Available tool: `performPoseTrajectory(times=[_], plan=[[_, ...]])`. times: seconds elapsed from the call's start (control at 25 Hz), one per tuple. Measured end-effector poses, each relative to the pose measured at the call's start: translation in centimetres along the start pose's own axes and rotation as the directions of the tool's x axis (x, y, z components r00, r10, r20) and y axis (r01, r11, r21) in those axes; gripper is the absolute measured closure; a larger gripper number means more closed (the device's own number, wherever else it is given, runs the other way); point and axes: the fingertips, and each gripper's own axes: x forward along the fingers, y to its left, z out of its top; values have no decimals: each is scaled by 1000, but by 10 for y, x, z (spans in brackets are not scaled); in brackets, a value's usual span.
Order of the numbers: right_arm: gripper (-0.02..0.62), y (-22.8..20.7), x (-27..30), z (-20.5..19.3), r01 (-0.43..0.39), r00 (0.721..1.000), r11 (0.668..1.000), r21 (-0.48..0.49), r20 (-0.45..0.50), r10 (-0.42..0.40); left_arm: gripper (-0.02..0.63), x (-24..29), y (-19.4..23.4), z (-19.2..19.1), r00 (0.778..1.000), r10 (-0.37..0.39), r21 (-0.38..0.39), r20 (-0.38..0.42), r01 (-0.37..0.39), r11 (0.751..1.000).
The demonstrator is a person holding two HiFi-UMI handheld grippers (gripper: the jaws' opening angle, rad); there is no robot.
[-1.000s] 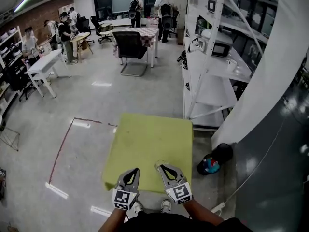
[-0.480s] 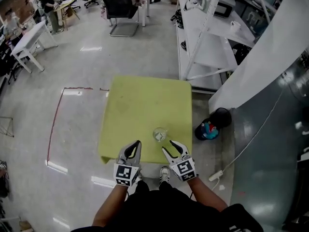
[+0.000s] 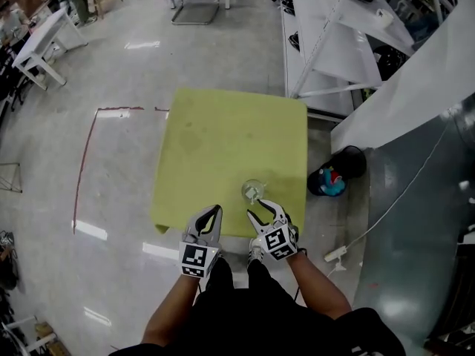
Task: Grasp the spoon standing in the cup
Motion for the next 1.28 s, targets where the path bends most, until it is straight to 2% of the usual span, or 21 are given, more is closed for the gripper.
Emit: performPoseTrajectory(times=[0.24, 0.48, 0.6, 0.68, 0.92, 1.16, 1.28], plan=[[454, -6, 12, -18, 5, 1000, 1000, 26, -25, -4, 600, -2, 5, -19, 999, 8, -11, -33, -9, 1000], [494, -2, 18, -16, -6, 999, 993, -115, -43, 1, 600, -3, 9, -22, 999, 10, -21, -45, -11, 1000], [547, -1, 21, -13, 0, 999, 988, -155, -45, -7, 600, -3, 10, -21, 999, 6, -14, -50, -7, 1000], [578, -3, 21, -13, 2, 999, 989, -147, -39, -8, 600, -2, 10, -21, 999, 10, -15, -49, -11, 1000], [583, -6, 9, -1, 15, 1000, 997, -76, 11, -14, 600, -2, 9, -16, 999, 14, -15, -34, -15, 1000], [583, -13, -19, 28, 40, 995, 999, 9, 92, -40, 600, -1, -1, -2, 1000, 5, -14, -14, -5, 1000], [583, -9, -40, 52, 56, 988, 998, 22, 143, -58, 600, -9, -5, 13, 1000, -3, -4, 11, 3, 1000]])
